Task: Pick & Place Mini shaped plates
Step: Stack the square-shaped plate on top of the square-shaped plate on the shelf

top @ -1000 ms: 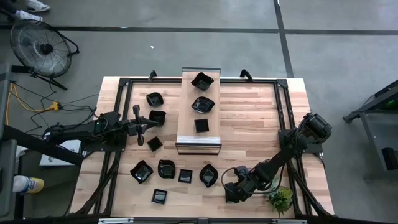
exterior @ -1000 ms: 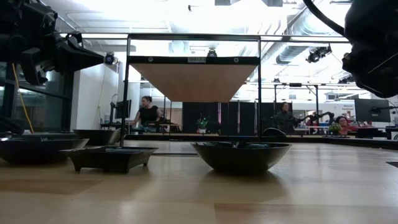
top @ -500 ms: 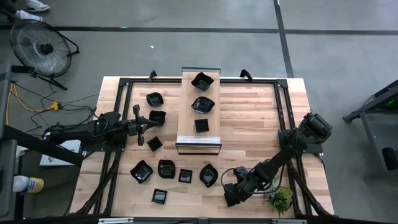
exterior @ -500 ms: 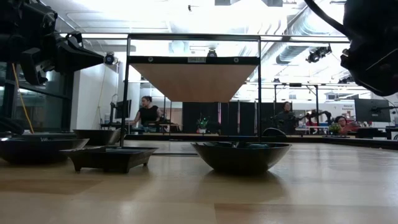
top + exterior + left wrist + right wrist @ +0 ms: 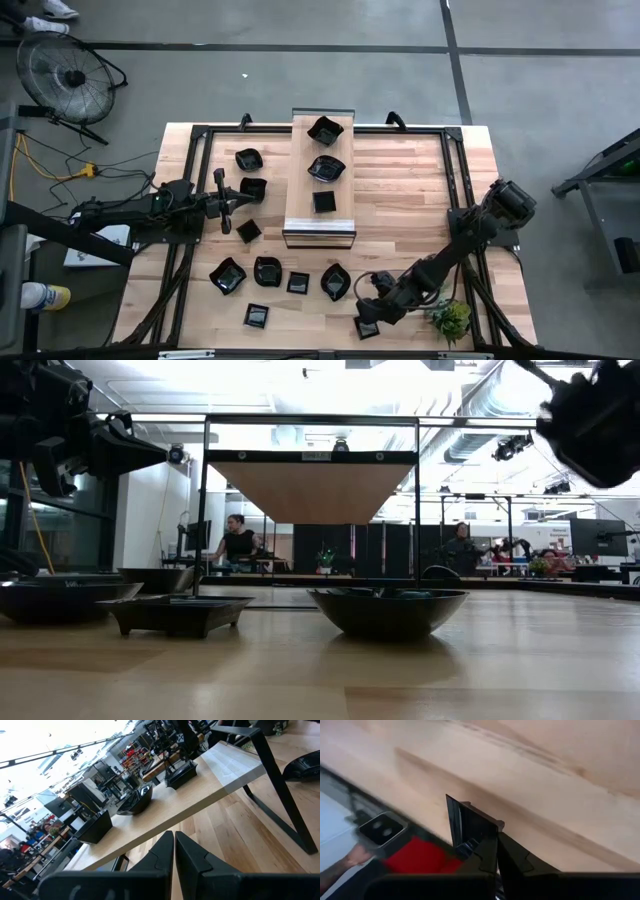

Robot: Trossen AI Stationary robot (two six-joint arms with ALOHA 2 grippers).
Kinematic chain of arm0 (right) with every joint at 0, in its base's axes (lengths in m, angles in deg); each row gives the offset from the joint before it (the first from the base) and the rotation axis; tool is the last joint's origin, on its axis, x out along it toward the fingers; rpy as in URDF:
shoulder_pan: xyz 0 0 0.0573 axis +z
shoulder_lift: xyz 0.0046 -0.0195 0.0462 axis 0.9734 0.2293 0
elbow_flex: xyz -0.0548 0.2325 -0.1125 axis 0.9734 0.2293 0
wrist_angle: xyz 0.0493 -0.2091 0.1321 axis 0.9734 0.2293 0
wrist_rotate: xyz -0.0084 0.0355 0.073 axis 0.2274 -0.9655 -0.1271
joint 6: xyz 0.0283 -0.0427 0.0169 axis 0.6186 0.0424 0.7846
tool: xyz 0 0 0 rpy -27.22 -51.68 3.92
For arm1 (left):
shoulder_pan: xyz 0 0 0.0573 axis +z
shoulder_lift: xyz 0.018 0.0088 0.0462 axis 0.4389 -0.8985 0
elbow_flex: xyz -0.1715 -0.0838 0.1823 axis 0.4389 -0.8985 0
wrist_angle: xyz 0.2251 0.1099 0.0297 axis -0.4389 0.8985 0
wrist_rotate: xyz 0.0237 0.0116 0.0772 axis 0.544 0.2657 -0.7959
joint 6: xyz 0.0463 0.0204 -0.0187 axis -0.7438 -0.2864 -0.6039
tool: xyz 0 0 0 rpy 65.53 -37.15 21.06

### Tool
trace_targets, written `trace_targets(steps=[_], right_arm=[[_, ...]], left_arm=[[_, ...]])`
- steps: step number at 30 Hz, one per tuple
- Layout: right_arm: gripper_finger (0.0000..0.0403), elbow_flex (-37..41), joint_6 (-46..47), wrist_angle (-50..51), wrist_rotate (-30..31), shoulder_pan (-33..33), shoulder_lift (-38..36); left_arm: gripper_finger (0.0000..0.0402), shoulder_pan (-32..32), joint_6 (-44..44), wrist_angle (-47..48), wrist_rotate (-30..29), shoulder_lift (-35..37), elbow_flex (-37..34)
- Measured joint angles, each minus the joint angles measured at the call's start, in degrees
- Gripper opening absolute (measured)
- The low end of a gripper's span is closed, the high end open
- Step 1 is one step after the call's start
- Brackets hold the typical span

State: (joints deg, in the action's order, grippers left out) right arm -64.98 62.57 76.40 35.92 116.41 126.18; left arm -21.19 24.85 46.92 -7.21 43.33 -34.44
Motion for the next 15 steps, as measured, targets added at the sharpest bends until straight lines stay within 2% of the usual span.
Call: trace_targets(steps=[7,15], right_arm=[[0.0001,0.0,-3.9,-0.2,0.5,-2.0,-4.6],[0.0001,0.0,-10.9,-0.3,6.3,-5.3,-11.2]], left_arm=[[0.0012,0.0,0.0,0.0,0.0,0.0,0.0],[0.0012,0.0,0.0,0.0,0.0,0.0,0.0]])
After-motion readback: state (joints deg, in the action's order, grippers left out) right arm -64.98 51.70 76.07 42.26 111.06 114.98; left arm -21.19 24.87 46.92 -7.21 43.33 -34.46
